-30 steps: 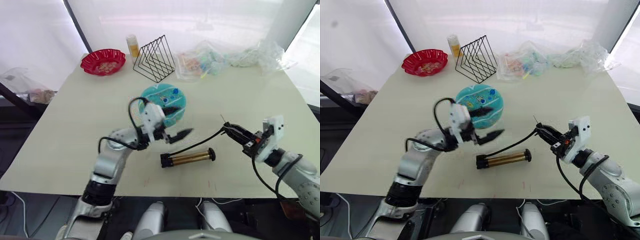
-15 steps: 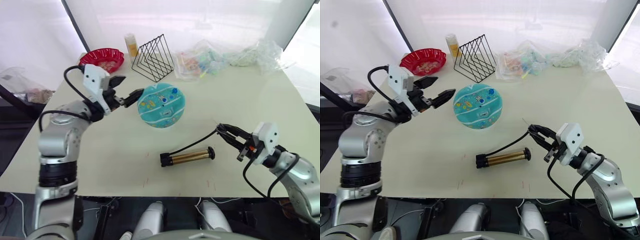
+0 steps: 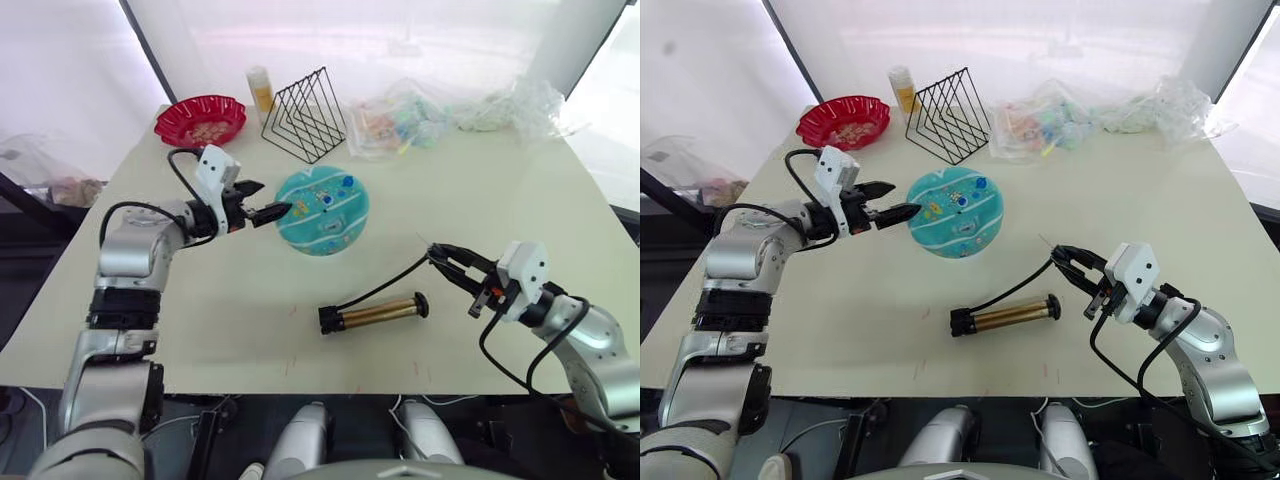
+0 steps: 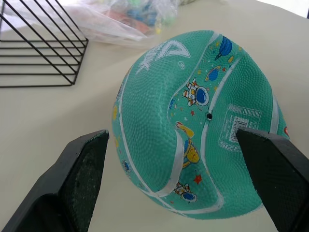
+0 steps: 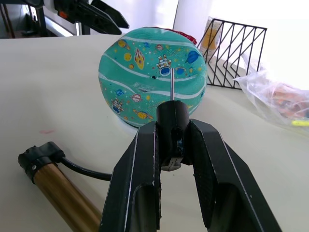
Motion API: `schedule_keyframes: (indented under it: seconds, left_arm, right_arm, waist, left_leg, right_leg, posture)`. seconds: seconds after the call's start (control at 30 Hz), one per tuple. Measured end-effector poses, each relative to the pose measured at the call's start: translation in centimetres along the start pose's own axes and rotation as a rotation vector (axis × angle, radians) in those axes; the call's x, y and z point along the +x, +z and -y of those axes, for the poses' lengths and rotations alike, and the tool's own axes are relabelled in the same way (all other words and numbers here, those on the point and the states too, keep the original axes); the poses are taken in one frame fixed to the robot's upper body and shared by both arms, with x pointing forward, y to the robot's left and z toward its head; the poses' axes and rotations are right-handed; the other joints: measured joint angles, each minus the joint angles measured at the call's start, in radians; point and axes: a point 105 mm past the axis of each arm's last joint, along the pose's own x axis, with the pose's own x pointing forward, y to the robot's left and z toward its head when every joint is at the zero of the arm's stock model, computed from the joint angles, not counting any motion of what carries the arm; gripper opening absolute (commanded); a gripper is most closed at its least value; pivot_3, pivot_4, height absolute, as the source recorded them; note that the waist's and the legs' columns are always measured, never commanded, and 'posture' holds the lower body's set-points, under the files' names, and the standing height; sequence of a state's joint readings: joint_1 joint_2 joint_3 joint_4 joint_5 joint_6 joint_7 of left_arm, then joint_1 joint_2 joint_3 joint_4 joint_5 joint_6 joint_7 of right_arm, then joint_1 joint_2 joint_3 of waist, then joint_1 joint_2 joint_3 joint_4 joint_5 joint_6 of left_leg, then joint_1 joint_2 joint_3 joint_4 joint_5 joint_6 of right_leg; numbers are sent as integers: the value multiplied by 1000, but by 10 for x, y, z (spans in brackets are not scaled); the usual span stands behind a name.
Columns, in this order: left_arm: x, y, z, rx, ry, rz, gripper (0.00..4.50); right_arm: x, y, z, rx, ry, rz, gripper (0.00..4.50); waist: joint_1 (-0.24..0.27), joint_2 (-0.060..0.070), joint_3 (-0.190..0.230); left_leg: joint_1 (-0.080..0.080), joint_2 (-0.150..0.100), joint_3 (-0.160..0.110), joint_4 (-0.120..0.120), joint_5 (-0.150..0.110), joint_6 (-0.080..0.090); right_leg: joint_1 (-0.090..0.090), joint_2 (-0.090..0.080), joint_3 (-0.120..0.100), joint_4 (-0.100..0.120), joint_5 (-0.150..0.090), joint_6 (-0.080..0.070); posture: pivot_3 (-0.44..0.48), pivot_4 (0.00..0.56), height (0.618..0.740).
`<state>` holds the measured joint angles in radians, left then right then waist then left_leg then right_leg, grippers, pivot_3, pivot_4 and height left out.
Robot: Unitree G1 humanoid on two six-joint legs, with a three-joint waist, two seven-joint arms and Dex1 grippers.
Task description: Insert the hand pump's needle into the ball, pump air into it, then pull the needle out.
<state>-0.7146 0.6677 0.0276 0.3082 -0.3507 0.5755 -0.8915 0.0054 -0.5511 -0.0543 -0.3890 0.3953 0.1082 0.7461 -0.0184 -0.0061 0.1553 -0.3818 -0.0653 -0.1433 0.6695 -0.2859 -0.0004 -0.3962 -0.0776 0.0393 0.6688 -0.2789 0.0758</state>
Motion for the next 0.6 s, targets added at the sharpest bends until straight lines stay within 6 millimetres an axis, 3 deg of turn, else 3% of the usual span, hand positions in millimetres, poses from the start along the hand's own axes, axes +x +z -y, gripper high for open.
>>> schedule_keyframes:
  seconds: [0.17,0.2,0.27,0.5,0.6]
  left_arm:
    - [19,-1,-14,22,29,-44,4451]
    - [22,-5,-15,28,33,-60,4223]
    - [31,-7,-13,21,23,-51,3695]
    - [38,-13,-13,41,18,-52,714]
    - [42,-12,-8,42,3,-40,104]
  right_arm:
    - [-1,0,0,2,-13,-1,396]
    - [-1,-1,-1,4,-17,-4,396]
    - [-2,-2,0,2,-26,-10,396]
    - [-1,0,0,-2,-32,-13,396]
    - [-1,0,1,-1,-31,-18,396]
  waist:
    - [2,0,0]
    - [1,0,0]
    - [1,0,0]
    - [-1,-1,0]
    - [-2,-1,0]
  left_leg:
    - [0,-1,0,1,0,0]
    - [0,-1,0,1,0,0]
    - [0,-1,0,1,0,0]
    - [1,-1,0,2,0,0]
    - [1,-1,0,2,0,0]
  right_leg:
    - [0,0,0,2,0,0]
    - [0,0,0,2,0,0]
    - [0,0,0,2,0,0]
    - [0,0,1,4,0,0]
    - [0,0,1,5,0,0]
  posture:
    - [0,150,740]
    - [0,150,740]
    - [0,150,740]
    - [0,150,740]
    - [0,150,740]
